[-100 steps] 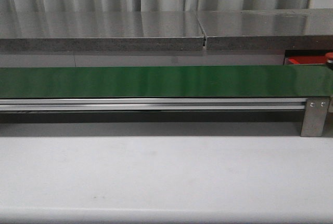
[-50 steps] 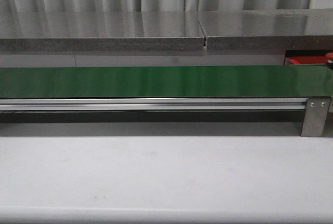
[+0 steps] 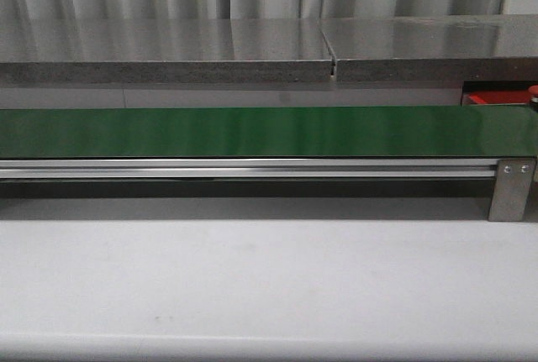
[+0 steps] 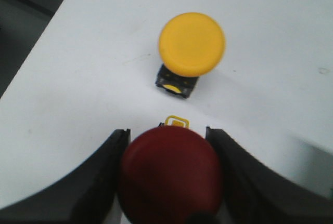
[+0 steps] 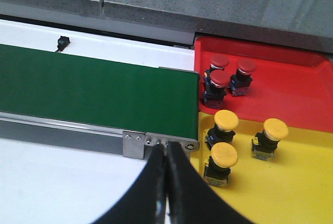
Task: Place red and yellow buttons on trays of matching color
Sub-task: 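Grasp a red button from the table with the left gripper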
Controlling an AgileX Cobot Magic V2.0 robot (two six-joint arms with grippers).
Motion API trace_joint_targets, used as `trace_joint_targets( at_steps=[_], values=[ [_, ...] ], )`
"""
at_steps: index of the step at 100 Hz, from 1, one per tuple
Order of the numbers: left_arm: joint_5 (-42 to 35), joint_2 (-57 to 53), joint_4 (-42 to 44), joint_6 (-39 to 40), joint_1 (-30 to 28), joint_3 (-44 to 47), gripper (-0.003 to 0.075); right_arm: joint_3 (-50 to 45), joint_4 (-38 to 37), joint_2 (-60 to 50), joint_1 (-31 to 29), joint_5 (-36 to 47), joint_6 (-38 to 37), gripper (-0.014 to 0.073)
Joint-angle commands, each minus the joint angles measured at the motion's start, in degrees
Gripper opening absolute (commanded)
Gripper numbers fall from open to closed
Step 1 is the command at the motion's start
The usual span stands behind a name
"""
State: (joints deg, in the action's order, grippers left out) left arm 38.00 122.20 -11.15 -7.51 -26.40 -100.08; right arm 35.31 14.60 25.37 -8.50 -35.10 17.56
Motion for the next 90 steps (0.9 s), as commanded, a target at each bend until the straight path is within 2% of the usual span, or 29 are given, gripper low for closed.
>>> trace_joint_targets(
  at_steps=[1,14,39,58,73,90],
  values=[
    [-3.8,-8.2,-1.0,0.1,0.5,1.8,0.0157,1.5,0.5,0.2,0.0,4.3,0.7,-0.0118],
    [-6.7,-15.5,-1.4,0.1,1.3,9.1,0.0157,1.5,0.5,0.2,0.0,4.3,0.7,-0.0118],
    [-7.3,-24.8,-2.2,0.1,4.5,18.2,0.0157,1.5,0.5,0.2,0.0,4.3,0.7,-0.0118],
    [-8.3,-25.3,-2.3,0.1,8.1,20.7,0.0157,1.5,0.5,0.2,0.0,4.3,0.7,-0.0118],
    [-12.5,-25.0,-2.3,0.1,10.7,22.4,0.0157,1.5,0.5,0.2,0.0,4.3,0.7,-0.0118],
    [-14.3,-24.7,-2.3,0.1,11.5,24.7,0.0157,1.5,0.5,0.2,0.0,4.3,0.7,-0.0118]
  ],
)
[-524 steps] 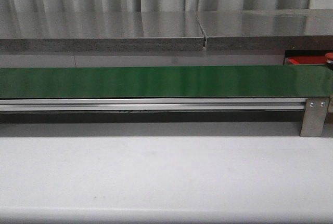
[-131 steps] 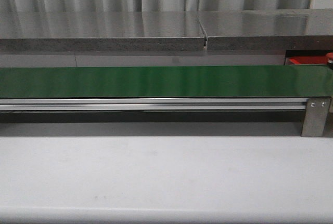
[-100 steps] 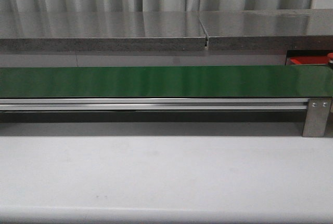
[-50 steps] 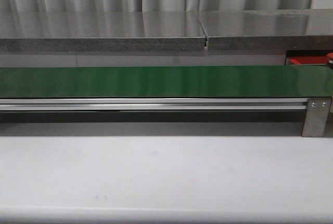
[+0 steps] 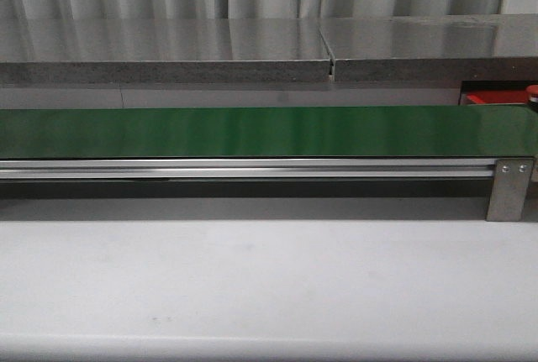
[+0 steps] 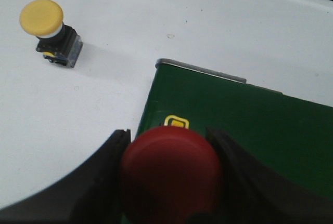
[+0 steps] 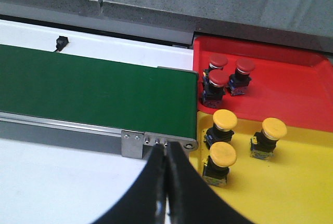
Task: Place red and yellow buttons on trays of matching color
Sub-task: 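Grasp a red button from the table with the left gripper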
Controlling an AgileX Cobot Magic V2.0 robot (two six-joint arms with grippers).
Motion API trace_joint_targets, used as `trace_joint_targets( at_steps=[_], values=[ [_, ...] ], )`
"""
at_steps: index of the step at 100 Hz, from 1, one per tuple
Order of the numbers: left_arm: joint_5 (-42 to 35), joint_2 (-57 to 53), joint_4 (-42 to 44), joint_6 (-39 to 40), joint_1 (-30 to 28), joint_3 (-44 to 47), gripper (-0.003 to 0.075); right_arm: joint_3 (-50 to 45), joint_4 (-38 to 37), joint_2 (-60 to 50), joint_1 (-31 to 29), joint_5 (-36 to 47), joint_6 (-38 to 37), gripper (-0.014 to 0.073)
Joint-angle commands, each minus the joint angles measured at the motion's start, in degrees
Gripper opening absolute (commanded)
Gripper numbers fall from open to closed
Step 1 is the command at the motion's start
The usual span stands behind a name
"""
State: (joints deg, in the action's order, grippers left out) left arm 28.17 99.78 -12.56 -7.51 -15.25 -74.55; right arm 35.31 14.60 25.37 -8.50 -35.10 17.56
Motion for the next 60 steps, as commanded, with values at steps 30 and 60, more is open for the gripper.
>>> trace_joint_targets(
  at_steps=[30,60],
  values=[
    [-2.4,0.0,-0.8,0.1,0.9,-0.3,0.0160,1.5,0.5,0.2,0.0,4.3,0.7,-0.0118],
    [-0.5,0.8,-0.8,0.1,0.9,-0.3,0.0506,1.5,0.5,0.2,0.0,4.3,0.7,-0.0118]
  ],
)
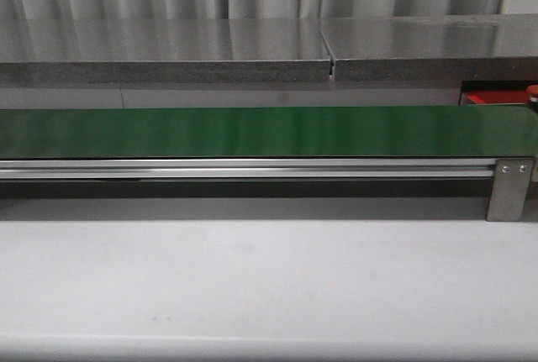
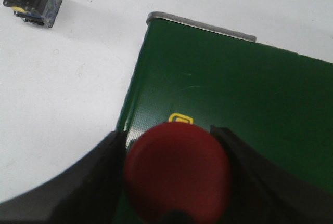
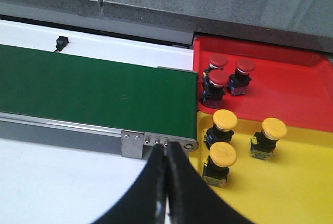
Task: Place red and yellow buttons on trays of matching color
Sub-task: 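Grasp a red button from the table with the left gripper, then set the red button on the belt start and open the left gripper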
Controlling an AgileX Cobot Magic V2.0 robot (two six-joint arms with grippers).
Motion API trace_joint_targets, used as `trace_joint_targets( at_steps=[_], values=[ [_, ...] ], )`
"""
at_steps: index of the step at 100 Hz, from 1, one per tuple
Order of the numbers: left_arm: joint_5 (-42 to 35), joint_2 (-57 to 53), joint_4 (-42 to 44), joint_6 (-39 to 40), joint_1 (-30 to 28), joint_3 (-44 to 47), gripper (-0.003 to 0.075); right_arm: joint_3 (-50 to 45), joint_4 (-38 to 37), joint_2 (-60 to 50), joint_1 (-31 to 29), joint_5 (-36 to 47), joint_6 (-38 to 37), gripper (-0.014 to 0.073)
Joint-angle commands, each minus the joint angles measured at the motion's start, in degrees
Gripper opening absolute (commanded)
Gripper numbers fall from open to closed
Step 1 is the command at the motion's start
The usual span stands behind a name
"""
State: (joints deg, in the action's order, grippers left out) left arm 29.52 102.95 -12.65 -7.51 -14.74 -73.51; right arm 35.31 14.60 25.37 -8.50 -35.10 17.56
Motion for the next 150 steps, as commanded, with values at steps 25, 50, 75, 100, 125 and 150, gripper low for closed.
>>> trace_joint_targets(
  at_steps=[25,50,75,100,125,150],
  values=[
    [-2.6,-3.8,-2.9,0.1,0.9,-1.3,0.0557,1.5,0.5,0.2,0.0,4.3,0.7,-0.0118],
    [-5.3,-7.5,-6.1,0.1,1.1,-1.8,0.0557,1.5,0.5,0.2,0.0,4.3,0.7,-0.0118],
    [-5.1,-8.4,-6.1,0.1,-0.8,-5.4,0.0557,1.5,0.5,0.2,0.0,4.3,0.7,-0.0118],
    [-6.2,-6.7,-6.0,-1.2,-5.7,-5.5,0.0557,1.5,0.5,0.2,0.0,4.3,0.7,-0.0118],
    [-0.4,-0.1,-6.0,-2.3,-9.9,-13.4,0.0554,1.5,0.5,0.2,0.0,4.3,0.7,-0.0118],
    [7.2,9.7,-6.1,-2.3,-11.4,-26.7,0.0554,1.5,0.5,0.2,0.0,4.3,0.7,-0.0118]
  ],
)
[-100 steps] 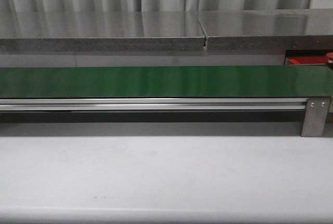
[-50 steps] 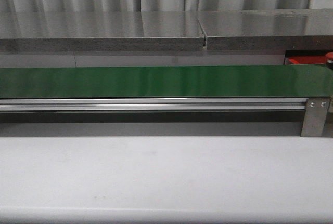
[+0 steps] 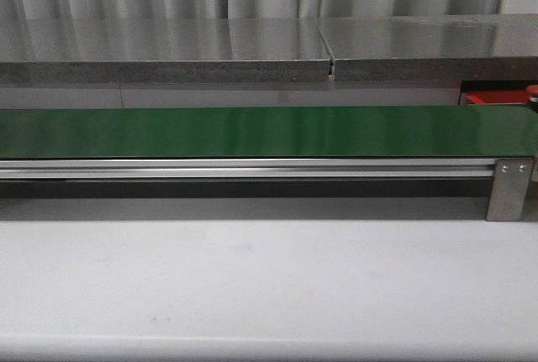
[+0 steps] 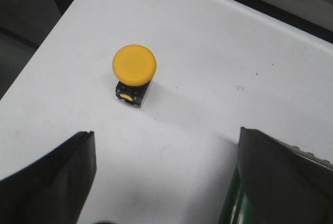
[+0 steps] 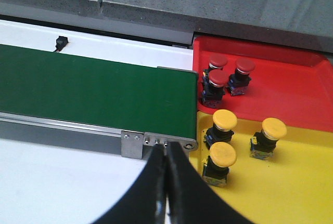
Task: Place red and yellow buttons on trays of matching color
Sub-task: 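Set the red button on the belt start and open the left gripper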
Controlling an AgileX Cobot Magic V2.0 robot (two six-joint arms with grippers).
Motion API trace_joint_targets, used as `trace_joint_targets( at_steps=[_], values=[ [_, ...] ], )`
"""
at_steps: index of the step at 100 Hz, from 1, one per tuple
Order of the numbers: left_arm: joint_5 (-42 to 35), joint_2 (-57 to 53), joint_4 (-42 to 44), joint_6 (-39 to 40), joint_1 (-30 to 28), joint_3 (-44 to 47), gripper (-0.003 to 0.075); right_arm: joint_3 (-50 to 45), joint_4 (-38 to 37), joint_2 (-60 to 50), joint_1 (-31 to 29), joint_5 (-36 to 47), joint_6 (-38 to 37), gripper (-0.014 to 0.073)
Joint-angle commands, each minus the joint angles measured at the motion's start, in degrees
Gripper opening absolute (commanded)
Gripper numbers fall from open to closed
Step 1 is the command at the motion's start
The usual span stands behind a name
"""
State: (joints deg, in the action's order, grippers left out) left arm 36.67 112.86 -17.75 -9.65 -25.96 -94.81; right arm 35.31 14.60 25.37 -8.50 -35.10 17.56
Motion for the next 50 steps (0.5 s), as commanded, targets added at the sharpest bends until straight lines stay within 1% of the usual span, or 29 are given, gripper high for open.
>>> trace_joint_targets(
  at_steps=[1,13,31,50],
  values=[
    [0.4,0.3,-1.0,-0.1,-0.2,-6.1,0.0554,1.5,0.5,0.2,0.0,4.3,0.7,-0.0118],
    [2.2,4.7,-1.0,-0.1,-0.2,-11.4,0.0552,1.5,0.5,0.2,0.0,4.3,0.7,-0.0118],
    [2.3,9.9,-1.0,-0.1,-0.2,-17.0,0.0552,1.5,0.5,0.2,0.0,4.3,0.7,-0.0118],
    [0.3,13.3,-0.9,-0.1,-0.2,-19.1,0.0552,1.5,0.5,0.2,0.0,4.3,0.7,-0.0118]
  ],
)
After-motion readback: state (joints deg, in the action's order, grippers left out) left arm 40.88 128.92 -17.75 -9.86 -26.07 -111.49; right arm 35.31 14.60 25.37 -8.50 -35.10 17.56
